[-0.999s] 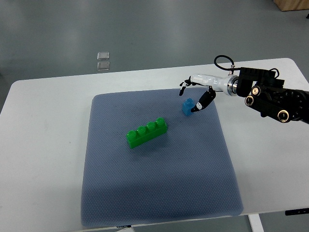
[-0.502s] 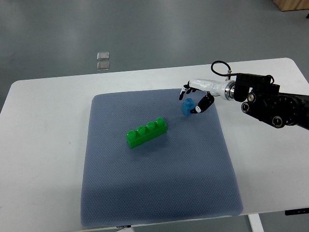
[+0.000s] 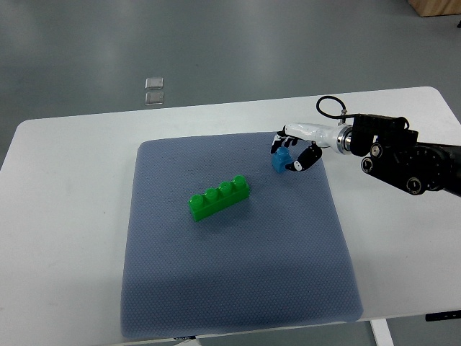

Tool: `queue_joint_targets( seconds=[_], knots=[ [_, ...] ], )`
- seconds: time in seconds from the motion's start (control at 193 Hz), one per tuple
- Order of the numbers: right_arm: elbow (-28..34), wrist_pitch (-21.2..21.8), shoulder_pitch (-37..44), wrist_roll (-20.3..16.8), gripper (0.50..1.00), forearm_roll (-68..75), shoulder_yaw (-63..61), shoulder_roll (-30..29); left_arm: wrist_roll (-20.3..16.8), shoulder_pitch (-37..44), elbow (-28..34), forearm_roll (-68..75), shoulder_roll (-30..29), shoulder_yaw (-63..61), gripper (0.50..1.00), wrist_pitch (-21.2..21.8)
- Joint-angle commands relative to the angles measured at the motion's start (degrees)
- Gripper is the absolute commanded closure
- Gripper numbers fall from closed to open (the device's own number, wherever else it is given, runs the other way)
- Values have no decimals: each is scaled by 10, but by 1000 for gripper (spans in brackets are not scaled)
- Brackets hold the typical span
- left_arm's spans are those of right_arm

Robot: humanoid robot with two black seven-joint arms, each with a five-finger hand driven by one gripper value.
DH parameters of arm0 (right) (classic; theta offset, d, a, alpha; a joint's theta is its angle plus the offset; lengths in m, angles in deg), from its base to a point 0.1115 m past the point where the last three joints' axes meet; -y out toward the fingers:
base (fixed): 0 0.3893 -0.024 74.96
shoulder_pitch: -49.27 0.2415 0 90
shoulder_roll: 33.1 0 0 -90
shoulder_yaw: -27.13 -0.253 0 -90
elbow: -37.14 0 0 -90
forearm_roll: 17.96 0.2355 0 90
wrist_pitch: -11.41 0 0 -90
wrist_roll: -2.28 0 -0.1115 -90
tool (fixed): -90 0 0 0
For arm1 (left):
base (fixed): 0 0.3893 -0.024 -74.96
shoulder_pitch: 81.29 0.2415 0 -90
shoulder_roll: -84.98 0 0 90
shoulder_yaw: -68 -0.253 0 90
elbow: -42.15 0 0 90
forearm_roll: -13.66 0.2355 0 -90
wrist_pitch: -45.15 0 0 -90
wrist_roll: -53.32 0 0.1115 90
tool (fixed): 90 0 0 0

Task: Stack blue block on green block with right hand
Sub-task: 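Close the right hand fingers around the blue block, then lift the blue block and carry it over the green brick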

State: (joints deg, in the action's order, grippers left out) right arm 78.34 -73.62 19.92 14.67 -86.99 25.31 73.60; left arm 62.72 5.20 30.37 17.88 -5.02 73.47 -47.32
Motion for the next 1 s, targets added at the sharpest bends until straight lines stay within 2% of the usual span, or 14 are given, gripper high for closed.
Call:
queue_joint_targets(
  seconds=[0.0,0.507,0.725,0.776,0.994],
  knots=[
    [-1,0,0,0,801,0,0,0,0,0,0,0,0,0,500,0],
    [-6,-4,-1,0,824,-1,12,-5,1,0,0,0,0,0,500,0],
    [-17,-10,-1,1,854,-1,12,-13,0,0,1,0,0,0,500,0],
    [-16,-10,-1,1,887,-1,13,-13,0,0,1,0,0,0,500,0],
    [-11,-5,5,5,895,0,12,-13,0,0,1,0,0,0,500,0]
  ],
)
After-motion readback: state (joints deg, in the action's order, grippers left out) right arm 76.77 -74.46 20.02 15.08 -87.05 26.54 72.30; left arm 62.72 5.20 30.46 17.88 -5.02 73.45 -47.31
